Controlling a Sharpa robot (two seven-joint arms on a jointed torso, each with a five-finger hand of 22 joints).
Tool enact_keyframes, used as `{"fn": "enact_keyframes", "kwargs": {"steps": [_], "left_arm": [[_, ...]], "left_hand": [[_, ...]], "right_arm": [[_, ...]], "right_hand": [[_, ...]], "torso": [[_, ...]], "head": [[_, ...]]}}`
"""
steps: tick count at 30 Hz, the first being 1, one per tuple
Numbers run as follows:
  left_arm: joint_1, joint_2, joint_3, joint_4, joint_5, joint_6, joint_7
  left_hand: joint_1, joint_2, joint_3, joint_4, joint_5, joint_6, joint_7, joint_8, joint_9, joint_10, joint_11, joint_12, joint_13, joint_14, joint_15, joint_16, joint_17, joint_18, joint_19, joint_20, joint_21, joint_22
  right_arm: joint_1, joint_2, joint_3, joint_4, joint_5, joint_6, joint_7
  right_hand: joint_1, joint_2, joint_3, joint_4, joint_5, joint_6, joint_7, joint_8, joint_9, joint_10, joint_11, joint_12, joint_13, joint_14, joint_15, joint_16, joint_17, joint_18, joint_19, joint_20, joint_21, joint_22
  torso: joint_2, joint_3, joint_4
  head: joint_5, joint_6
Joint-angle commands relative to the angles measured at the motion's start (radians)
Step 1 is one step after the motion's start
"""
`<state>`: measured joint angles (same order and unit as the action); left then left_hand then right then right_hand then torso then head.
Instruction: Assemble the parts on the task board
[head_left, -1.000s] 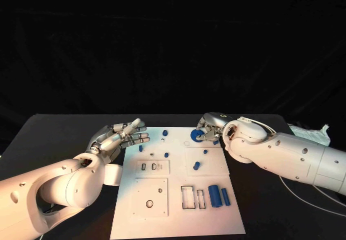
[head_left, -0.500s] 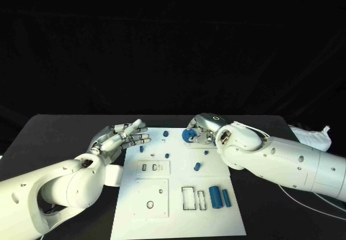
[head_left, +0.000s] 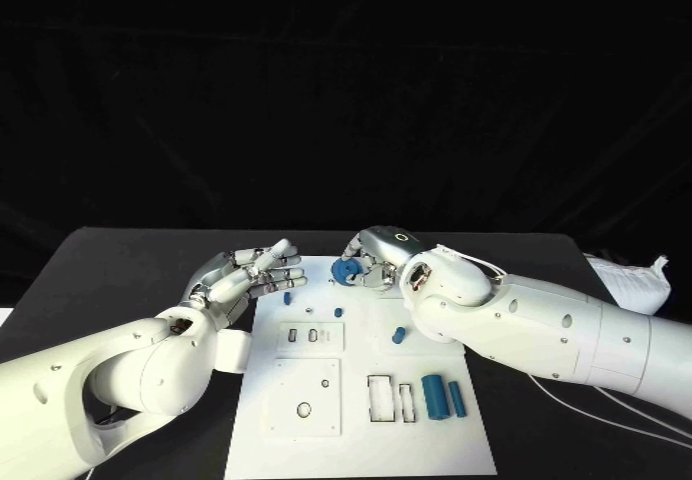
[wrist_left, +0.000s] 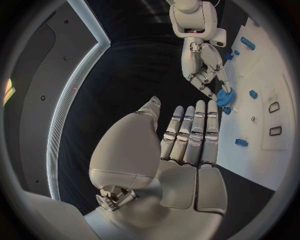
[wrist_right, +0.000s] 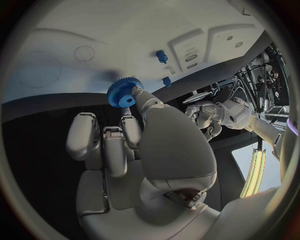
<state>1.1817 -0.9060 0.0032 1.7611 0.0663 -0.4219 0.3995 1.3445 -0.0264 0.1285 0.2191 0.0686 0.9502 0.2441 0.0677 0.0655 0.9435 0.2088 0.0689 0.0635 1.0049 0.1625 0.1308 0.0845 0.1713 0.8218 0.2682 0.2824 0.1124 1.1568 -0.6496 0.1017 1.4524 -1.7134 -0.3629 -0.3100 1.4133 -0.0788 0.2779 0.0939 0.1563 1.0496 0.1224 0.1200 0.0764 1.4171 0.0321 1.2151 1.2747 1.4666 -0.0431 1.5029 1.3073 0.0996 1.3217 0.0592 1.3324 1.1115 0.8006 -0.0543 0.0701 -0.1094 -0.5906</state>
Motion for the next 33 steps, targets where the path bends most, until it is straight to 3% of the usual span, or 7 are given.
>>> {"fn": "enact_keyframes", "kwargs": {"steps": [1,12,25,29,33], "left_arm": [[0.001,0.002,0.001,0.003,-0.007,0.020,0.004],[0.001,0.004,0.001,0.004,-0.007,0.021,0.004],[0.001,0.005,0.001,0.005,-0.008,0.021,0.001],[0.001,0.006,0.001,0.006,-0.010,0.022,0.001],[0.001,0.005,0.001,0.006,-0.011,0.022,0.000]], "left_hand": [[0.003,0.004,0.001,-0.006,-0.004,-0.006,0.015,-0.004,-0.001,-0.008,0.000,-0.004,-0.001,-0.004,0.001,-0.003,-0.001,0.010,-0.001,0.002,-0.003,-0.001],[0.003,0.003,0.001,-0.006,-0.004,-0.006,0.015,-0.004,-0.001,-0.008,0.000,-0.004,-0.001,-0.005,0.001,-0.003,-0.001,0.010,-0.001,0.002,-0.004,-0.001],[0.003,0.003,0.001,-0.006,-0.004,-0.006,0.015,-0.004,-0.001,-0.008,0.000,-0.004,-0.001,-0.005,0.001,-0.003,-0.001,0.010,-0.001,0.002,-0.004,-0.001],[0.003,0.003,0.001,-0.006,-0.004,-0.006,0.015,-0.004,-0.001,-0.008,0.000,-0.004,-0.001,-0.005,0.001,-0.003,-0.001,0.010,-0.001,0.002,-0.004,-0.001],[0.003,0.003,0.001,-0.006,-0.004,-0.006,0.015,-0.004,-0.001,-0.008,0.000,-0.004,-0.001,-0.005,0.001,-0.003,-0.001,0.010,-0.001,0.002,-0.004,-0.001]], "right_arm": [[0.001,0.016,-0.001,-0.014,-0.018,0.011,0.008],[-0.002,0.073,-0.014,-0.053,-0.011,0.057,0.023],[-0.004,0.100,-0.020,-0.076,-0.013,0.058,0.019],[-0.004,0.099,-0.021,-0.078,-0.017,0.057,0.009],[-0.004,0.095,-0.021,-0.082,-0.019,0.062,-0.004]], "right_hand": [[-0.004,0.007,0.007,0.002,0.002,0.051,-0.017,0.018,0.019,0.021,-0.014,-0.006,-0.002,0.081,-0.006,0.006,0.140,-0.010,0.008,0.002,0.005,0.002],[-0.016,0.001,0.009,0.003,-0.004,0.047,-0.016,0.014,0.019,0.020,-0.013,-0.012,-0.004,0.080,-0.006,0.005,0.138,-0.010,0.007,0.002,0.004,0.001],[-0.026,-0.002,0.012,0.004,-0.007,0.036,-0.012,0.007,0.017,0.014,-0.010,-0.027,-0.013,0.079,-0.004,0.003,0.135,-0.010,0.005,0.003,0.003,-0.001],[-0.050,-0.028,0.010,0.007,-0.028,-0.070,0.019,-0.057,-0.008,-0.020,0.014,-0.104,-0.068,0.079,0.014,0.003,0.136,-0.010,-0.001,0.014,-0.001,-0.007],[-0.074,-0.056,-0.012,0.022,-0.043,-0.194,0.036,-0.063,-0.016,-0.050,0.032,-0.176,-0.118,0.079,0.031,0.003,0.135,-0.009,-0.005,0.031,-0.004,-0.011]], "torso": [[0.001,0.0004,-0.0004],[0.002,0.0027,-0.0028],[0.001,0.0027,-0.0047],[0.001,0.0026,-0.0047],[0.000,0.0031,-0.0047]], "head": [[0.003,-0.002],[0.010,-0.003],[0.015,0.000],[0.015,-0.002],[0.014,-0.003]]}}
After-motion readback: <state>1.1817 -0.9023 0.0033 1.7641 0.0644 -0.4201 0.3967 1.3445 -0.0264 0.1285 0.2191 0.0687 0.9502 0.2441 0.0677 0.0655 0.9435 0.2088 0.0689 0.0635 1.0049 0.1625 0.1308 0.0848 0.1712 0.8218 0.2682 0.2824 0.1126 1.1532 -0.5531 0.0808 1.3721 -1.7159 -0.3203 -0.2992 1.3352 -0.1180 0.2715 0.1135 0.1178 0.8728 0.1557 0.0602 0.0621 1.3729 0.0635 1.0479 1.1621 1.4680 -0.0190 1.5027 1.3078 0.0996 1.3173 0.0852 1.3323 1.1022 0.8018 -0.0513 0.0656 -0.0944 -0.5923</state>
